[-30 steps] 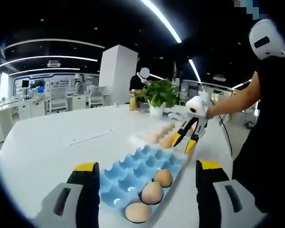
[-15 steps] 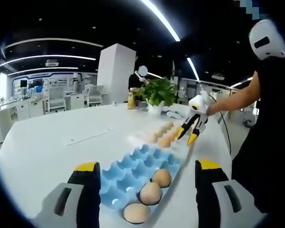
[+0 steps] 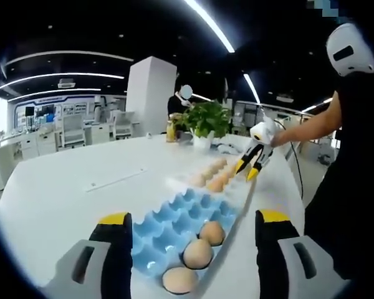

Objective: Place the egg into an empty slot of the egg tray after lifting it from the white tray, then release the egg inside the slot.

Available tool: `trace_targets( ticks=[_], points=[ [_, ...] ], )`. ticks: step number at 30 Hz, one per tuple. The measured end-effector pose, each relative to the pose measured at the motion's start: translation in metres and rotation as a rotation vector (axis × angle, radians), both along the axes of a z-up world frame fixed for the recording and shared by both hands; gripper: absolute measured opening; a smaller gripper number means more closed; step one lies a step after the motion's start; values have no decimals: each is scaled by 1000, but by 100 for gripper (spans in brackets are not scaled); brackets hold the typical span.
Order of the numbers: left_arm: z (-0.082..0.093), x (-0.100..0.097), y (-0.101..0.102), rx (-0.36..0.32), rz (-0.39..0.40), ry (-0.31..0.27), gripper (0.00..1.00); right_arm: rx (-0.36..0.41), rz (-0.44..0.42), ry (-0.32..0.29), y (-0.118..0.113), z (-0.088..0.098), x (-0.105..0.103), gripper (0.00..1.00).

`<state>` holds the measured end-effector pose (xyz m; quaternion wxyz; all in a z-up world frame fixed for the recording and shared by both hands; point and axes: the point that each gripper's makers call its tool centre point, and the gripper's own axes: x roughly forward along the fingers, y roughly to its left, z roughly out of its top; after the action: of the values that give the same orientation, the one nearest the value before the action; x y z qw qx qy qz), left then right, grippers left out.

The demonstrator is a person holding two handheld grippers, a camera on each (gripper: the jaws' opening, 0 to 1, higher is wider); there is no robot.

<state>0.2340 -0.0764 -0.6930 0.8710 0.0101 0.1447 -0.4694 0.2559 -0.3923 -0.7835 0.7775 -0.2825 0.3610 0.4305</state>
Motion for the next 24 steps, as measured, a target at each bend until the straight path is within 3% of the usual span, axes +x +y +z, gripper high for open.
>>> trace_targets(
  ticks=[9, 14, 16, 21, 24],
  points=[
    [1, 0, -1, 3, -5, -3, 82, -75, -33, -4, -31, 1, 3, 28],
    [0, 0, -1, 4, -8, -2, 81, -77, -36, 20, -32, -1, 4, 28],
    [0, 0, 0, 6, -9, 1, 80, -76, -34, 46, -33, -3, 5, 28],
    [2, 2, 2, 3, 5, -8, 81, -24, -139, 174, -38, -5, 5, 25],
    [1, 1, 3, 5, 2, -2, 79, -5, -158, 206, -41, -7, 8, 25]
  ],
)
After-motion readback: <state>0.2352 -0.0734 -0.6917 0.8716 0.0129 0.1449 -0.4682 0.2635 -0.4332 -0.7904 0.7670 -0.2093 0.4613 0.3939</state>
